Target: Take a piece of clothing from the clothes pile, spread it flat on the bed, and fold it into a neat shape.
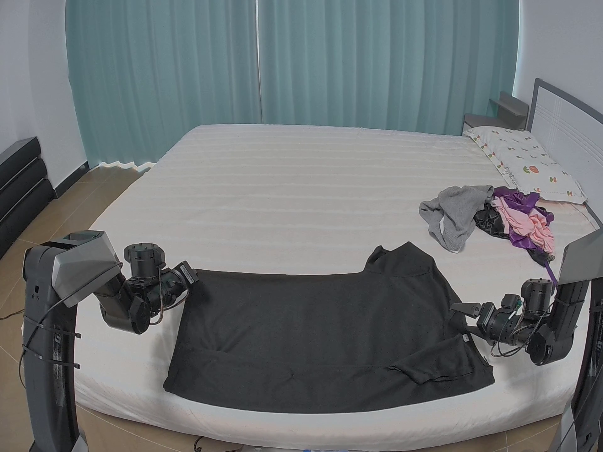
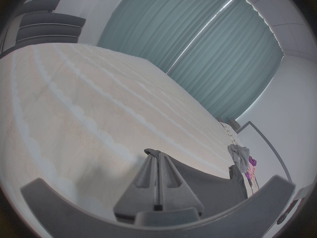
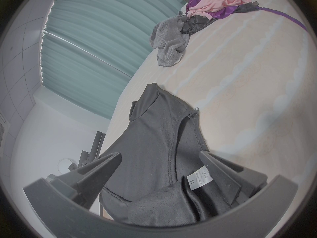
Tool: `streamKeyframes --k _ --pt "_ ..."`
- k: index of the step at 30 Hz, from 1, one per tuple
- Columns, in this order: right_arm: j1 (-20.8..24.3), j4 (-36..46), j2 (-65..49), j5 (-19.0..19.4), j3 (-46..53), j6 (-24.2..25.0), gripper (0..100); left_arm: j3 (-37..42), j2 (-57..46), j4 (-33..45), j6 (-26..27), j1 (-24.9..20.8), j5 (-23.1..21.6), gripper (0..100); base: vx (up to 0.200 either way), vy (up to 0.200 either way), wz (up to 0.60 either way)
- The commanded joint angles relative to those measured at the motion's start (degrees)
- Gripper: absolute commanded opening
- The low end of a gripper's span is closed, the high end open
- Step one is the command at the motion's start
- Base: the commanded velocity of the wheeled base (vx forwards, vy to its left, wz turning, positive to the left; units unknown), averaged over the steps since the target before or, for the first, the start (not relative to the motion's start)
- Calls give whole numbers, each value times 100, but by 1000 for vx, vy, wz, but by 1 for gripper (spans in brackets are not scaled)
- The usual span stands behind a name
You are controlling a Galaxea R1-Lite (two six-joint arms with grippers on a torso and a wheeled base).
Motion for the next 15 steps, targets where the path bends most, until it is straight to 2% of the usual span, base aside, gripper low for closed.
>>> streamKeyframes --k 1,11,15 --pt "7 0 5 5 5 2 100 -18 -45 -64 -36 12 45 0 0 0 0" --pt "-2 0 -56 -47 -109 20 100 26 -1 -187 -45 -5 72 0 0 0 0" --pt "7 115 -408 -241 -311 2 100 61 -54 -160 -124 -5 54 0 0 0 0"
